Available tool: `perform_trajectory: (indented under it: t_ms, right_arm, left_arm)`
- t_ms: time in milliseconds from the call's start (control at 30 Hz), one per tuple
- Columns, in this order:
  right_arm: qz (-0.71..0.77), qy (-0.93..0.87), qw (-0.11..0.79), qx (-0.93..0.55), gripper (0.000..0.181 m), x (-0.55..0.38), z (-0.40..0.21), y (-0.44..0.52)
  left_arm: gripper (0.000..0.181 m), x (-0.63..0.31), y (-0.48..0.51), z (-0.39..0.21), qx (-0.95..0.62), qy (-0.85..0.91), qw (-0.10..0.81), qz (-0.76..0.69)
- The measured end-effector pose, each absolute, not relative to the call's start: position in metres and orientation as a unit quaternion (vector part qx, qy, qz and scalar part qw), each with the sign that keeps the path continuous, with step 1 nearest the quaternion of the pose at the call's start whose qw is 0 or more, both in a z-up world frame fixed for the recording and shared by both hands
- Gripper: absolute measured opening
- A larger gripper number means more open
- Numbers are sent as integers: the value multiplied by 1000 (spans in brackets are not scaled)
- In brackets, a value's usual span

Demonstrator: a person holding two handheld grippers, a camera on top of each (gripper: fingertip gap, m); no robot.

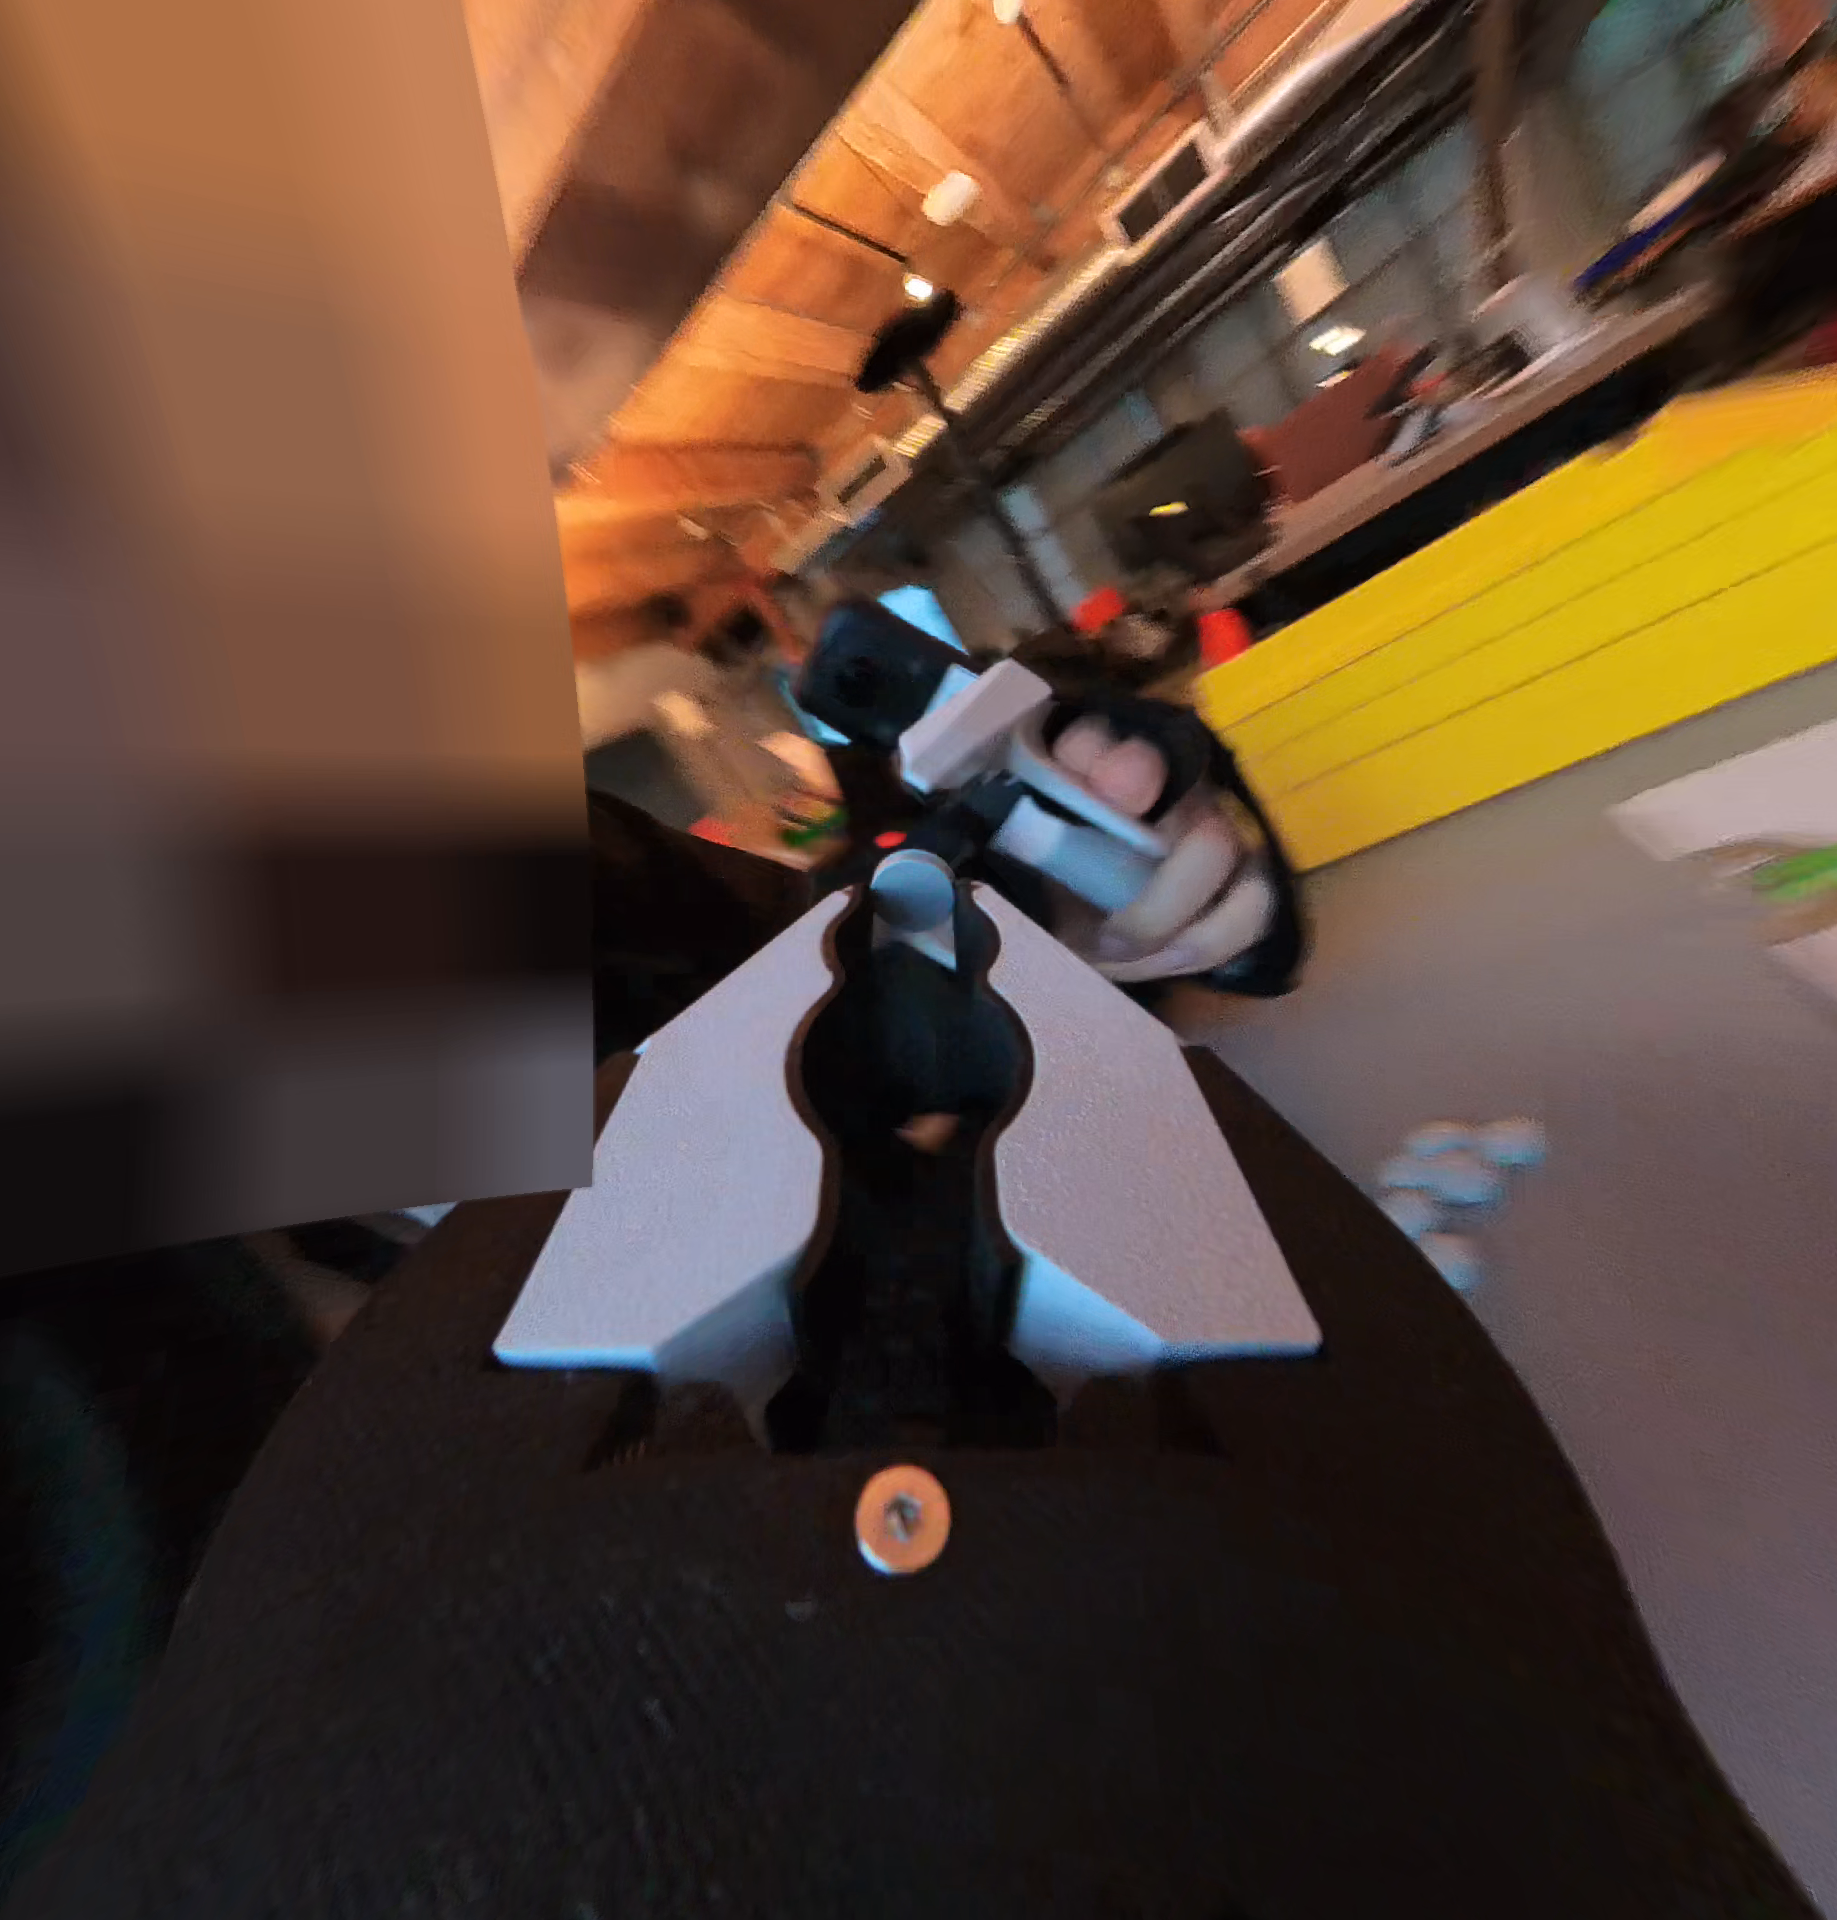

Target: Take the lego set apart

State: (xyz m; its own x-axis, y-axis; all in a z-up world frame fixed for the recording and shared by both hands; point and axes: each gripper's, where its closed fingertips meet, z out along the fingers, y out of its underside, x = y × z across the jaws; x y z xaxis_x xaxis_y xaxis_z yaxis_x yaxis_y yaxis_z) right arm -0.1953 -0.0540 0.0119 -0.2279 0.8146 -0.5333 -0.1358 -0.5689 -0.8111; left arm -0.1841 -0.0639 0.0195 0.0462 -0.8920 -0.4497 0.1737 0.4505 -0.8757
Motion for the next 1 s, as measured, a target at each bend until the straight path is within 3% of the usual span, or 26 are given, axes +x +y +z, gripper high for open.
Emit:
perform_trajectory:
  t_ms: [100, 167, 300, 367, 833, 1000]
  right_arm:
    - [562, -416, 483, -527, 14, -191, 11, -50]
    - [475, -455, 551, -513, 15, -187, 12, -49]
    - [381, -490, 604, -500, 14, -184, 10, -45]
    - [368, -500, 605, -499, 14, -185, 6, -45]
    - [322, -526, 615, -491, 14, -191, -4, -45]
    - [322, -525, 612, -496, 14, -190, -6, -44]
  left_arm:
    - [43, -183, -58, 12, -395, 539, 566, -483]
    - [38, -182, -48, 8, -451, 507, 504, -534]
    - [38, -185, -54, 6, -490, 456, 326, -668]
    - [38, -184, -52, 4, -501, 441, 286, -687]
    - [13, -178, -52, -5, -513, 448, 279, -677]
    - [13, -178, -50, -7, -517, 451, 287, -669]
